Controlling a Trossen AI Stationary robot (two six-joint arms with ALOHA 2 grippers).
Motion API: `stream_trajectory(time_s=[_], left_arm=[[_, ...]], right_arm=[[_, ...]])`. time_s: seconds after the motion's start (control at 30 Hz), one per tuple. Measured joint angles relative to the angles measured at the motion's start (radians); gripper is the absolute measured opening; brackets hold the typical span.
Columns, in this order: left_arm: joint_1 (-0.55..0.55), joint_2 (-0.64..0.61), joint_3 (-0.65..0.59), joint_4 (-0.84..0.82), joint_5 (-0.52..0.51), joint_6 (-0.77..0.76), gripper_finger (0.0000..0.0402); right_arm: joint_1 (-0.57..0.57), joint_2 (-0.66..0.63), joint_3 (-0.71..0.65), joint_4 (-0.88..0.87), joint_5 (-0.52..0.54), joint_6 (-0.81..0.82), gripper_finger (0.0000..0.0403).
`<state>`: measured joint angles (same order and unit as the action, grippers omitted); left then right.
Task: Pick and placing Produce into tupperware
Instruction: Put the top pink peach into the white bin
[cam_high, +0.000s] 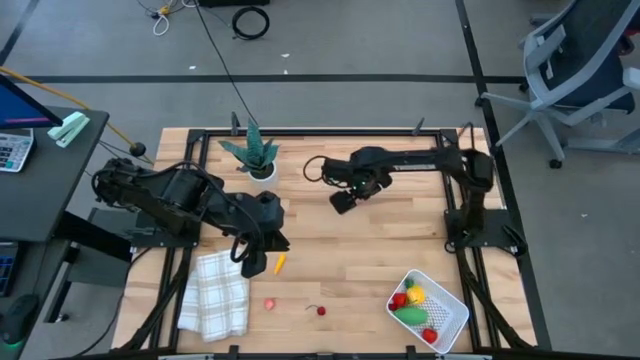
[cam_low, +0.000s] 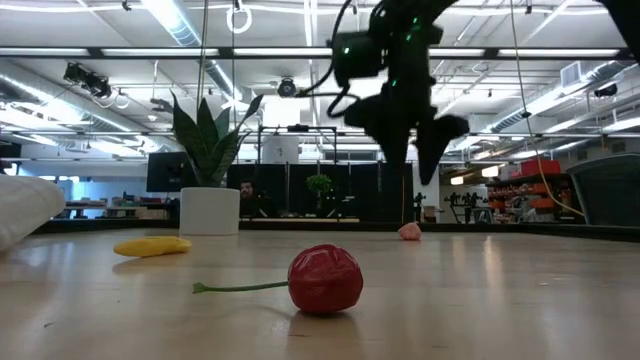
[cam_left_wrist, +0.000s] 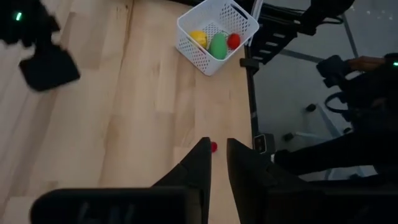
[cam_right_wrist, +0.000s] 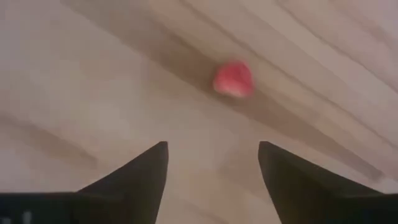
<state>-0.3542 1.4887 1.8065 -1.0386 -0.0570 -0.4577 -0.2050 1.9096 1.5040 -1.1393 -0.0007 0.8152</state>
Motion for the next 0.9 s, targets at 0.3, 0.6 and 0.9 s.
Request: stream_trajectory(time_s=[0.3,0.6,0.9], left_arm=[[0.003,0.0,0.0,-0.008,0.0,0.086,0.0048],[0.003,0.0,0.0,-0.008,0.0,0.088,0.0051],[0.003,0.001,0.0,-0.008,0.0,0.137,0.0039]], right_arm=[[-0.03,0.119,0.0,0.118,-0.003,0.063,0.0232],[-0.028,0.17,0.0,0.097,0.057,0.074,0.0229],[-0.028,0.135,0.0,0.094,0.147,0.073,0.022]])
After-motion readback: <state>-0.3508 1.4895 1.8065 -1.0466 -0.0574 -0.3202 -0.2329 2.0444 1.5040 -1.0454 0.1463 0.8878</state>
